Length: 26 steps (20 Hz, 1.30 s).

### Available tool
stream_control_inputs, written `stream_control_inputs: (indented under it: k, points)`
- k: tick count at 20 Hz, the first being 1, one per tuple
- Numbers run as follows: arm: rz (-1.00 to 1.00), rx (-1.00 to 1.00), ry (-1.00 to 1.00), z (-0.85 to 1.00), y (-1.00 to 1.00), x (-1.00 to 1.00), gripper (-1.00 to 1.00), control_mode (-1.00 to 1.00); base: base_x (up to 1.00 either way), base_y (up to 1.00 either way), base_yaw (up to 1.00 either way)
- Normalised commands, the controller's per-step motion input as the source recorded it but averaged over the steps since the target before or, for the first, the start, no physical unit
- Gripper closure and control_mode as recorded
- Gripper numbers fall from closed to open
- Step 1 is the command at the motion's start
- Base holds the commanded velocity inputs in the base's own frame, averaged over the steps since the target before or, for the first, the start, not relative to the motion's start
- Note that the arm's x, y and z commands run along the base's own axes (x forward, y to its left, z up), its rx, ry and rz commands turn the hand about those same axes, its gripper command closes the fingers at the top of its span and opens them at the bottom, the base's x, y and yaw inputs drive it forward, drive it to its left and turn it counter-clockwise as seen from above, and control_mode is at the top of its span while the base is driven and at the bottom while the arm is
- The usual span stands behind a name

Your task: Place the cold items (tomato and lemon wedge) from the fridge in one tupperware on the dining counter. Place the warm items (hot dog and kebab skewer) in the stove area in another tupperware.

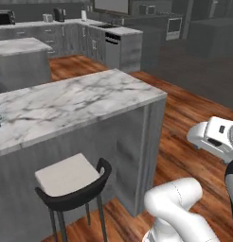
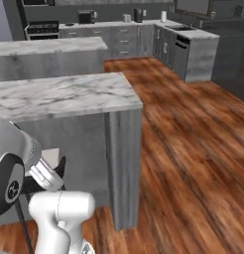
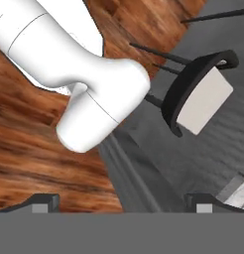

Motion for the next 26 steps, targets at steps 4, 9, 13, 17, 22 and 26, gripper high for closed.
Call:
stream_control_inputs:
  k: [4, 9, 13, 17, 22, 26]
  points:
    - [0.00, 0.00, 0.00, 0.00, 0.00, 0.00, -1.00, 1.00, 0.46, -1.00, 0.16]
    - [0.00, 0.00, 0.00, 0.00, 0.00, 0.00, -1.00, 1.00, 0.45, -1.00, 0.26]
    - [0.00, 0.00, 0.00, 0.00, 0.00, 0.00, -1.00, 1.00, 0.46, -1.00, 0.33]
    - [0.00, 0.00, 0.00, 0.00, 0.00, 0.00, -1.00, 1.00, 0.41, -1.00, 0.36]
    - [0.00, 0.00, 0.00, 0.00, 0.00, 0.00, -1.00, 1.00, 0.35, -1.00, 0.41]
    - [0.00, 0.00, 0.00, 0.00, 0.00, 0.00, -1.00, 1.00, 0.34, -1.00, 0.43]
